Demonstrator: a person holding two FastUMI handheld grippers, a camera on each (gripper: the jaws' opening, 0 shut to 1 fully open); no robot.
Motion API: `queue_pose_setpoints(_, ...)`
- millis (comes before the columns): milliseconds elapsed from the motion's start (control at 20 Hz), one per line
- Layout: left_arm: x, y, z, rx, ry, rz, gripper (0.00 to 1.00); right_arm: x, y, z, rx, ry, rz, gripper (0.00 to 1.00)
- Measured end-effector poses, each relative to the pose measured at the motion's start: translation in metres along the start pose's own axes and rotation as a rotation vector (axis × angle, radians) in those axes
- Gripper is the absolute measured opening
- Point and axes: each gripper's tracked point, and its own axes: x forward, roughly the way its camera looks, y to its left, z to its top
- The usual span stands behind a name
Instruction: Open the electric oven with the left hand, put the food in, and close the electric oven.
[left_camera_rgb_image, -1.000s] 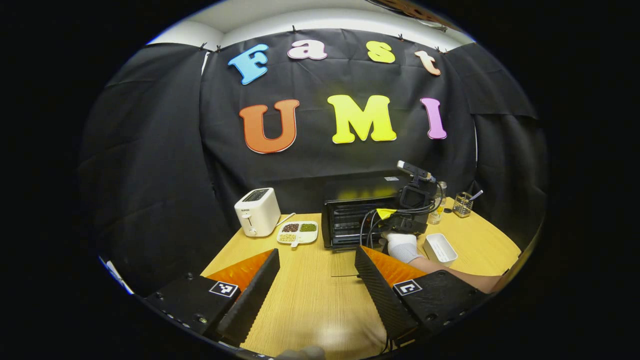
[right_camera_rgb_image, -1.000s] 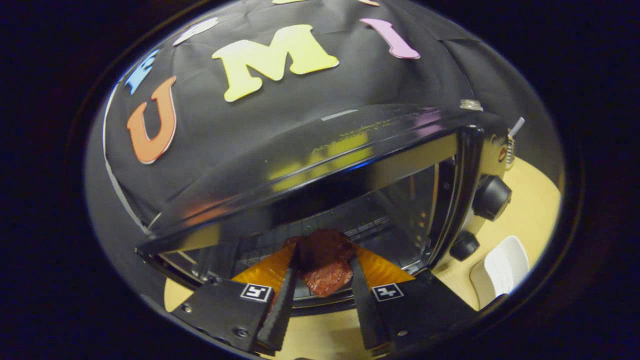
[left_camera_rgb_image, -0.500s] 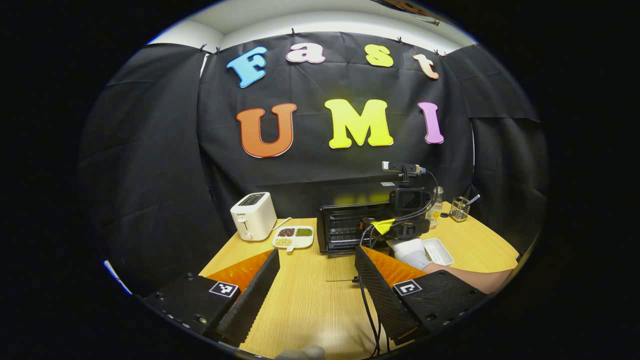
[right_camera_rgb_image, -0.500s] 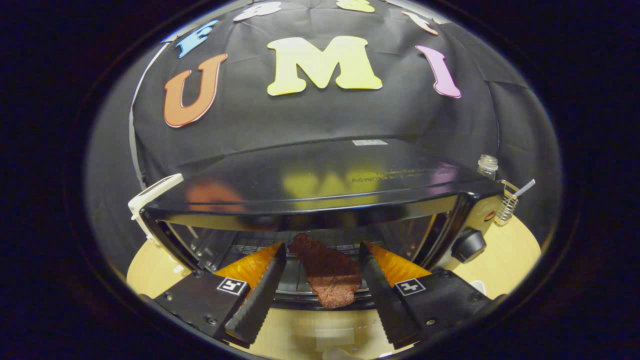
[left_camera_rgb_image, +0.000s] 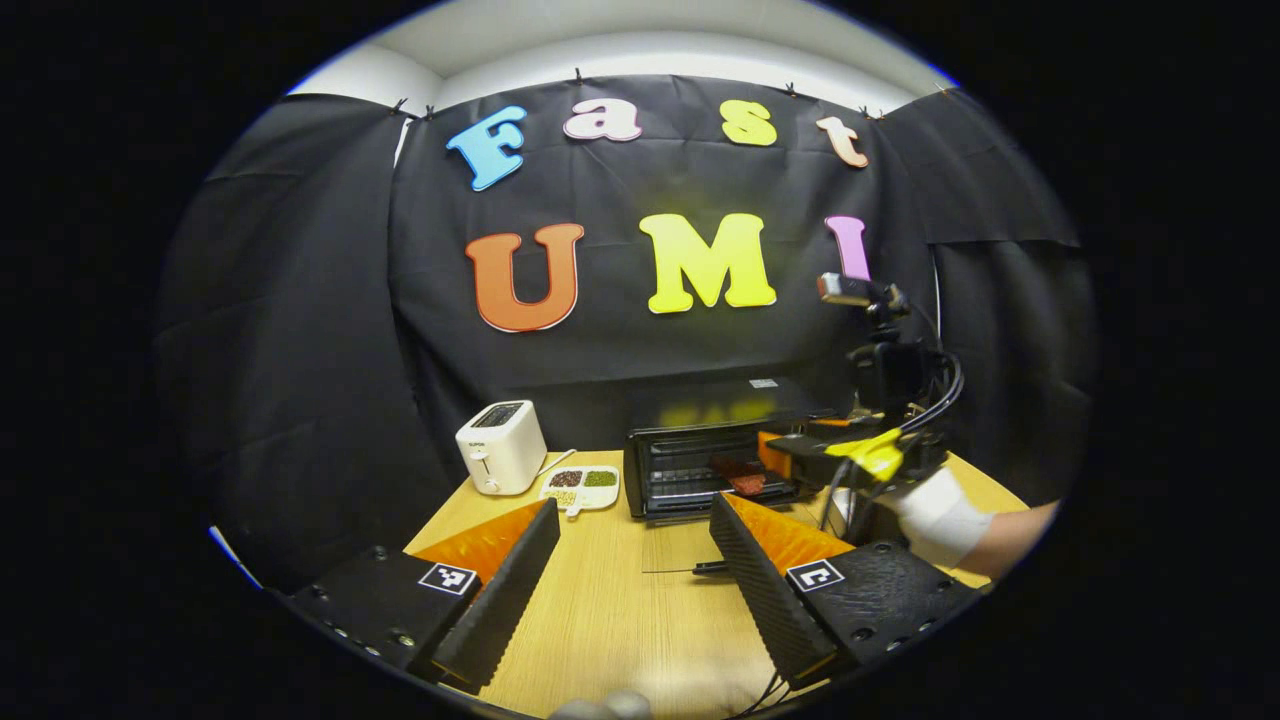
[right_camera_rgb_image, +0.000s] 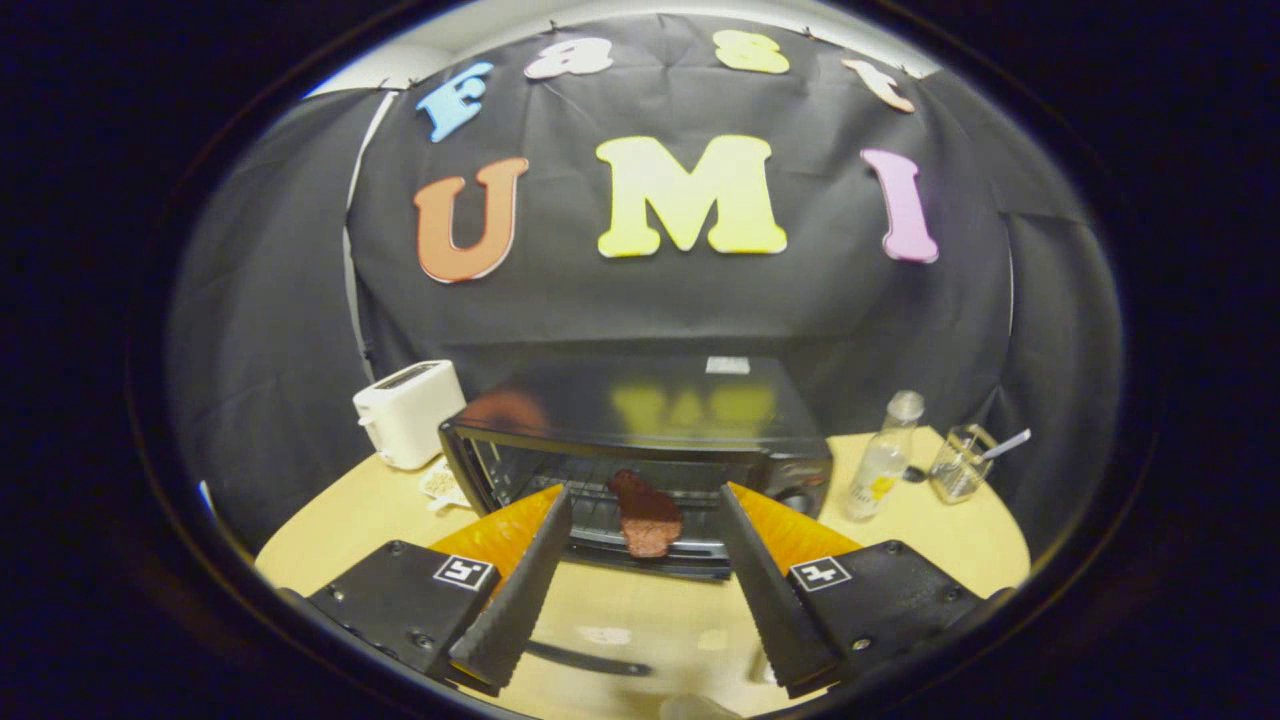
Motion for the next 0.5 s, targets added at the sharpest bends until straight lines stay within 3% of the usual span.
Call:
queue_pose_setpoints(150,-0.002,-0.011,0.006,-0.013,-0.021,-0.011,0.97,-0.07,-0.041,0.031,-0.058,-0.062,-0.02,0.94)
queue_pose_setpoints(250,0.0,-0.022,0.009,-0.016,-0.035,0.0,0.96,-0.115,-0.066,0.043,-0.031,-0.095,-0.009,1.0)
queue_pose_setpoints(500,0.011,-0.068,-0.011,0.015,-0.012,0.035,0.97,-0.201,-0.164,0.046,-0.048,-0.109,-0.069,1.0)
